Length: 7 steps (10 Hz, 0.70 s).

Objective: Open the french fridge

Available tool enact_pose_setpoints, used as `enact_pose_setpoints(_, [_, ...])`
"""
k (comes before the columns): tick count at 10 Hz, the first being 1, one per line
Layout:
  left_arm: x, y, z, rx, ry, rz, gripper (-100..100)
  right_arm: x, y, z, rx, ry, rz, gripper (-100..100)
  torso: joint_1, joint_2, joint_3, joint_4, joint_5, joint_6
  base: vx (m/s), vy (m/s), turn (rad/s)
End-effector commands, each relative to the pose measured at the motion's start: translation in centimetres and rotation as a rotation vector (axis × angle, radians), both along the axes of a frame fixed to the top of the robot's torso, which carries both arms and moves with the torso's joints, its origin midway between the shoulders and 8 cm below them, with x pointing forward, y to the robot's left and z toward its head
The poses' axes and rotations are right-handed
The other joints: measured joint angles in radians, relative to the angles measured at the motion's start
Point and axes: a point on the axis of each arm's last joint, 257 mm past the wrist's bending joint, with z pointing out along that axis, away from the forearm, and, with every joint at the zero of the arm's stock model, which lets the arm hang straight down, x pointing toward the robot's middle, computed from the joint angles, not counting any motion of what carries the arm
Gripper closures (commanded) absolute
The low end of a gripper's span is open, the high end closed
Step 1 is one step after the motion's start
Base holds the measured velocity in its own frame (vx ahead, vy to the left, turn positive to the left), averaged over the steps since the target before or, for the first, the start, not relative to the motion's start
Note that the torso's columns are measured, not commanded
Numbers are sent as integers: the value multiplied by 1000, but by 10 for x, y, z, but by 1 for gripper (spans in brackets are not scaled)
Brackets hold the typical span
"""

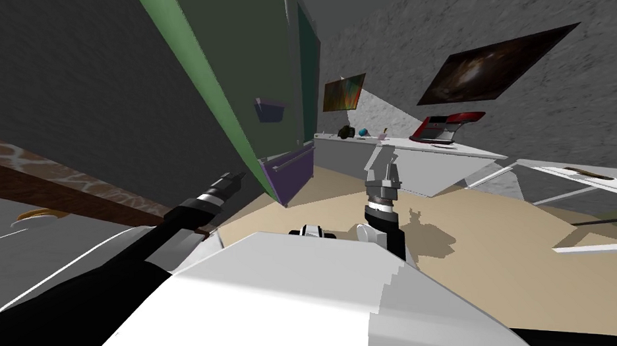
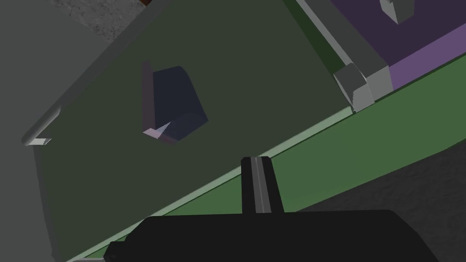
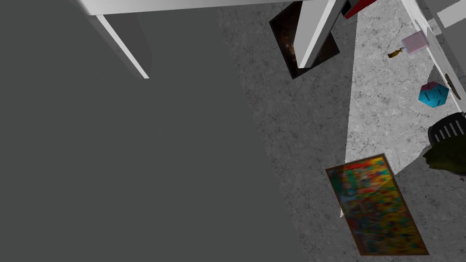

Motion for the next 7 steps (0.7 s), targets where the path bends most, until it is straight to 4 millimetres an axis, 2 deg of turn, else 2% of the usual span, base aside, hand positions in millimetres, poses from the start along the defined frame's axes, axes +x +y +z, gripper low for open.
enact_pose_setpoints(1, [2,16,-10,2,21,24,-100,0,0,0,0,0,0,0,-4,-2,-1,0,-1,0,9,11,13])
enact_pose_setpoints(2, [2,25,-16,5,33,39,-100,0,0,0,0,0,0,0,-6,-5,-3,-1,-2,0,42,-26,18])
enact_pose_setpoints(3, [2,26,-17,5,35,41,-100,0,0,0,0,0,0,0,-5,-6,-3,-2,-2,0,46,-32,10])
enact_pose_setpoints(7, [2,60,-32,32,67,77,-100,0,0,0,0,0,0,0,0,-1,0,0,0,0,86,-55,29])
